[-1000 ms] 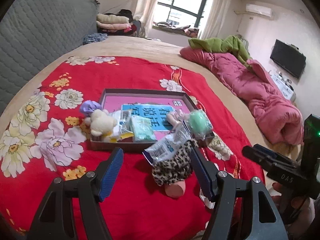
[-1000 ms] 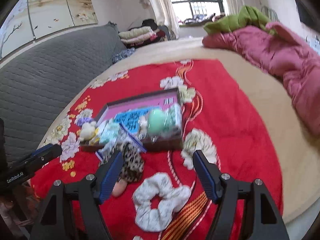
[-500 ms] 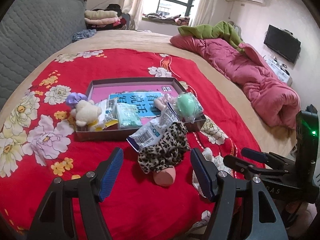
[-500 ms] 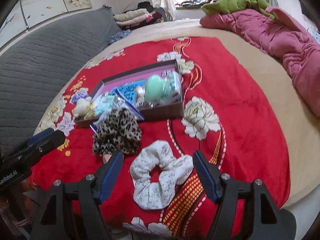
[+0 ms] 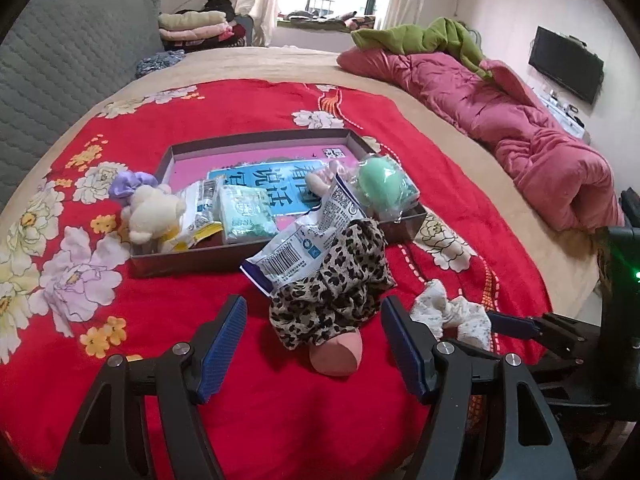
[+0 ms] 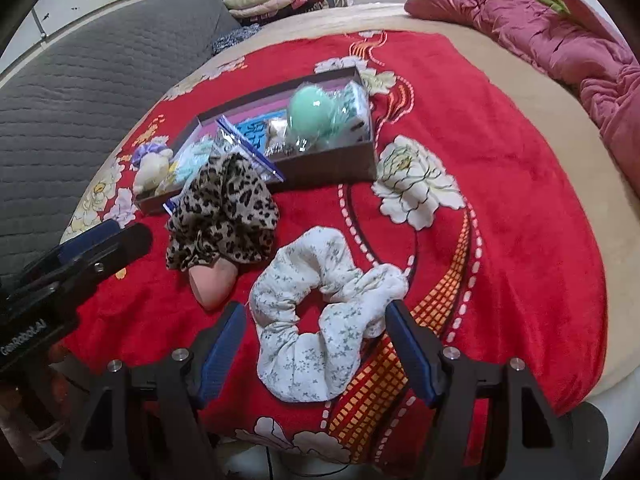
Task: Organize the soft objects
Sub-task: 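Grasp the leopard scrunchie with the left tool while the right tool grasps the white scrunchie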
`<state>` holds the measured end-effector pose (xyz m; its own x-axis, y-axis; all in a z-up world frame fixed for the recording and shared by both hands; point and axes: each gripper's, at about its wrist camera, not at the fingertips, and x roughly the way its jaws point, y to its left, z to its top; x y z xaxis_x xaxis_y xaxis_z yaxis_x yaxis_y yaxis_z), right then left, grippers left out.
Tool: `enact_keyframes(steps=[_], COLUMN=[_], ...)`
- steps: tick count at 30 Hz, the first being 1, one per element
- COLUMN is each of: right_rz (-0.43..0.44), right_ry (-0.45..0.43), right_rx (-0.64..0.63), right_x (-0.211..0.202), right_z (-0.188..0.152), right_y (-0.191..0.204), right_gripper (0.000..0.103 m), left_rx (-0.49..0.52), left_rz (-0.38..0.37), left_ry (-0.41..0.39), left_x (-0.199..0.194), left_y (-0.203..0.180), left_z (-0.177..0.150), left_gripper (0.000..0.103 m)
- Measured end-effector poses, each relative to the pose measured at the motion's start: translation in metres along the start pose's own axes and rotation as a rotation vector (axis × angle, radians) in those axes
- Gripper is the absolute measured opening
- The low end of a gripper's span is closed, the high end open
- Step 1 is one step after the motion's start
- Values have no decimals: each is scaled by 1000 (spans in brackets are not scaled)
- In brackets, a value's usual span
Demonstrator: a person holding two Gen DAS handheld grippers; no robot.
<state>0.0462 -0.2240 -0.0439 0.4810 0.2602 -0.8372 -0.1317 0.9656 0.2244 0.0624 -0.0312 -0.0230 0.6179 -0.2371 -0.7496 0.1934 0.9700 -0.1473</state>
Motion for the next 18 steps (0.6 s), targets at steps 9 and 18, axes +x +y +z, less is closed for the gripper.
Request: enact_keyframes(steps=[9, 18], right_rz=[-4, 20], right_ry=[23, 22], right_rx=[21, 46], right_x=[19, 27], right_z=[1, 1], right_y=[-3, -12], right_gripper=[71, 30], left_rx=[37, 133], left_rz=[-3, 22], left_ry=[47, 63], left_x=[34, 50], left_y=[-4, -21], left_z=[14, 12], left_gripper=[71, 34])
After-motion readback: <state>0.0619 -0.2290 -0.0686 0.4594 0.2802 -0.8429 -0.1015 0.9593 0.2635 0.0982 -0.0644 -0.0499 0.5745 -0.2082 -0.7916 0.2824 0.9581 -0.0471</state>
